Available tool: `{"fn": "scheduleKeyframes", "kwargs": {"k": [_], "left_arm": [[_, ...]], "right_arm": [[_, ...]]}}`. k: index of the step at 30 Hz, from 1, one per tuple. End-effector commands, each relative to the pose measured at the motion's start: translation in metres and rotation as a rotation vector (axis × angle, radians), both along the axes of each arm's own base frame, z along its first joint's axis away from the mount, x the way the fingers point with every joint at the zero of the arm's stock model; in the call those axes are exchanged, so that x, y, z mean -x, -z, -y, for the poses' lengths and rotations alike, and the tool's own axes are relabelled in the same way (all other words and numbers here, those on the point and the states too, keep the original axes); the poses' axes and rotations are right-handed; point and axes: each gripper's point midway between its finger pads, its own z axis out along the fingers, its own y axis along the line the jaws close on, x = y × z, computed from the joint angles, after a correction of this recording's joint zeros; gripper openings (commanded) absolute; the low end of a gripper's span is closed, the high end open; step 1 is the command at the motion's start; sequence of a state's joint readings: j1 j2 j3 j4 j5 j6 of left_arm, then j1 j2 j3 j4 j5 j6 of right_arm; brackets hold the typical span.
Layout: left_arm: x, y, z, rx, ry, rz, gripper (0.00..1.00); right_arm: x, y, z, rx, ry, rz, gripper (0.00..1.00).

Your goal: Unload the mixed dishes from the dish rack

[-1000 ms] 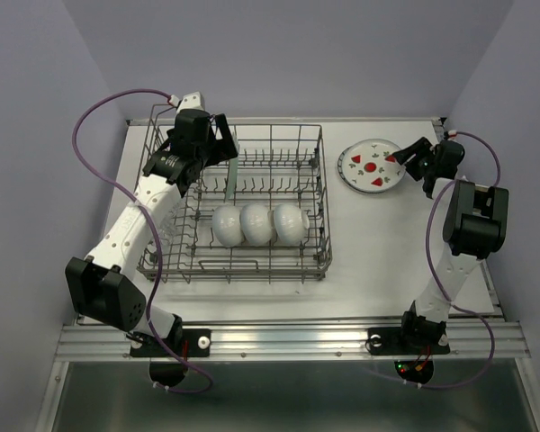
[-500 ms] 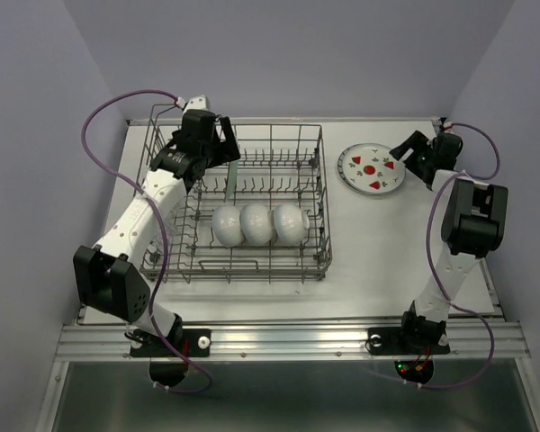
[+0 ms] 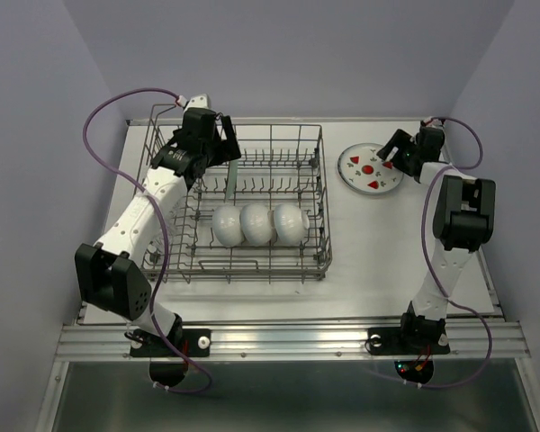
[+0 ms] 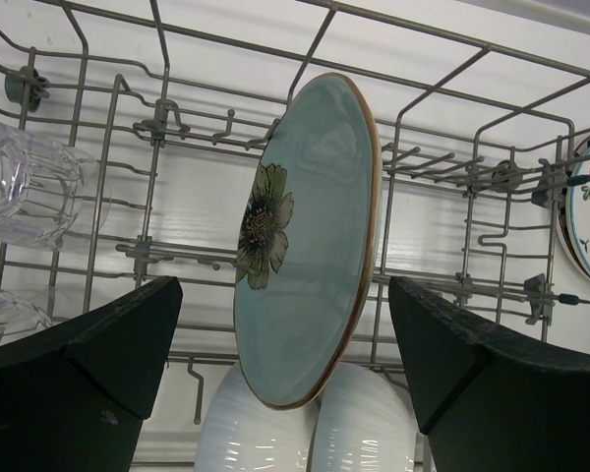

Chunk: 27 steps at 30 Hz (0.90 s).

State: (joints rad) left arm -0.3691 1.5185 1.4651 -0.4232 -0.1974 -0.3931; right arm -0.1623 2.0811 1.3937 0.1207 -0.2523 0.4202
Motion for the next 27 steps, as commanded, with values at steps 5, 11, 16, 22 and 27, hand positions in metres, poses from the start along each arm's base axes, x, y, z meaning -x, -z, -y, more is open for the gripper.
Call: {"fn": "scheduleKeyframes", "kwargs": {"k": [5, 11, 16, 22, 27], "left_arm": [[-0.008, -0.020, 0.004, 0.010, 0.016, 0.036, 0.99], [-0.008, -0.020, 0.005, 0.015, 0.024, 0.038, 0.99], [-0.007, -0.020, 0.005, 0.018, 0.022, 0.036, 0.99], [-0.010, -0.023, 0.007, 0.021, 0.029, 0.042, 0.99], [-0.012, -0.020, 0.010, 0.023, 0.040, 0.033, 0.99]], "right_arm": [[-0.005, -0.058, 0.018, 0.130, 0.005, 0.083, 0.86], [0.007, -0.057, 0.040, 0.203, 0.112, 0.013, 0.88], [0.019, -0.034, 0.043, 0.209, 0.127, -0.050, 0.88], [0.015, -0.021, 0.026, 0.164, 0.062, -0.070, 0.88], [0.005, -0.016, 0.018, 0.170, 0.068, -0.082, 0.88]]}}
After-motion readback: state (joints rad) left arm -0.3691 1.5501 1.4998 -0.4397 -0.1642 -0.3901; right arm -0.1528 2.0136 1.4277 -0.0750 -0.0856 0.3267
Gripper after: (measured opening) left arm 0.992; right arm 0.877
